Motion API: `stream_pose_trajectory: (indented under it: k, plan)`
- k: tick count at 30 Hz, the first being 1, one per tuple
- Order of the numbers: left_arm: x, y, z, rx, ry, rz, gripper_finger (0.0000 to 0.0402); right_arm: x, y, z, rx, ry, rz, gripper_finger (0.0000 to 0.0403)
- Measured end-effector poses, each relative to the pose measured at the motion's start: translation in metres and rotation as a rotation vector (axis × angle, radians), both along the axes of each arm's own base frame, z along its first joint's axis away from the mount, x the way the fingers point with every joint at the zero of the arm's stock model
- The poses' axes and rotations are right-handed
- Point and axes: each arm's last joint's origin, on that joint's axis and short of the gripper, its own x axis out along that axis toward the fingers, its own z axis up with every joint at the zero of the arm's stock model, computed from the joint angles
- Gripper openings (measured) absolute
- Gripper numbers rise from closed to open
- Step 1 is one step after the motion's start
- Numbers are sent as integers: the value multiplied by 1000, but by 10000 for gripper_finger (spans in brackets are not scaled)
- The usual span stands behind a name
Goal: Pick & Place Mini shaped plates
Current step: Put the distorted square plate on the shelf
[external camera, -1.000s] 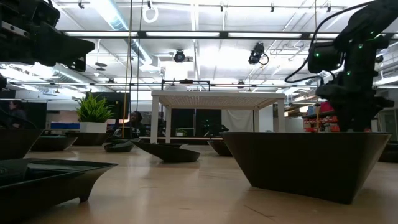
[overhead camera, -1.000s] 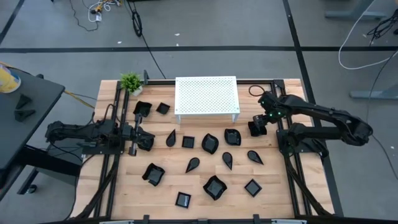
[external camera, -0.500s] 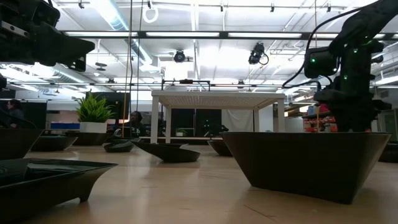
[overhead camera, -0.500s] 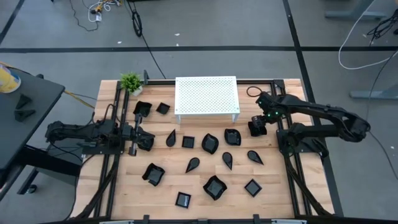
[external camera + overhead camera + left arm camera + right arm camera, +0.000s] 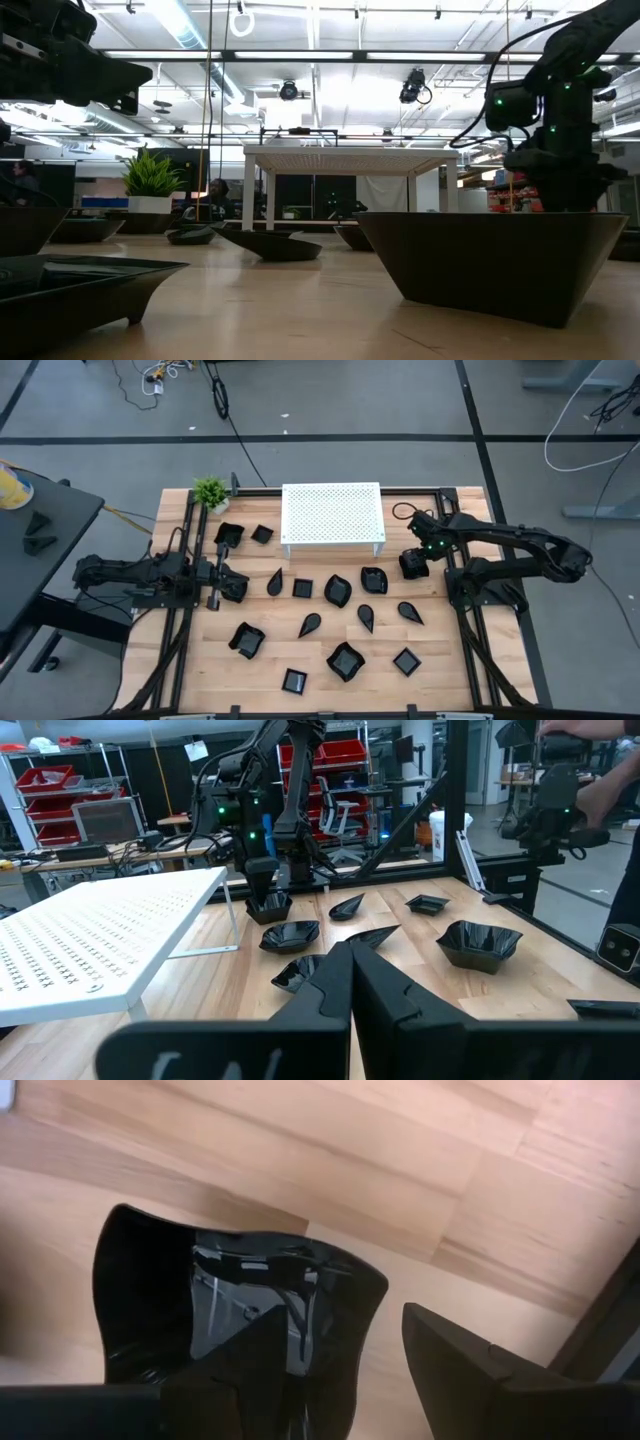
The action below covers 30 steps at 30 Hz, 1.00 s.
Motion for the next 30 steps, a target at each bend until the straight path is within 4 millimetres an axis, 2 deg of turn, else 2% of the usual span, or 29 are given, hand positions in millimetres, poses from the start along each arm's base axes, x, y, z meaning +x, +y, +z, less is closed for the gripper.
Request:
stream_pose_trajectory:
  k: [7,21,30]
  plan:
    - [0,0,0,0,0,0,3,1,0,0,-5,-6,0,195]
    - [0,0,0,0,0,0,3,0,0,0,-3,-3,0,109]
    - [0,0,0,0,0,0,3,1,-1,0,-6,-7,0,93]
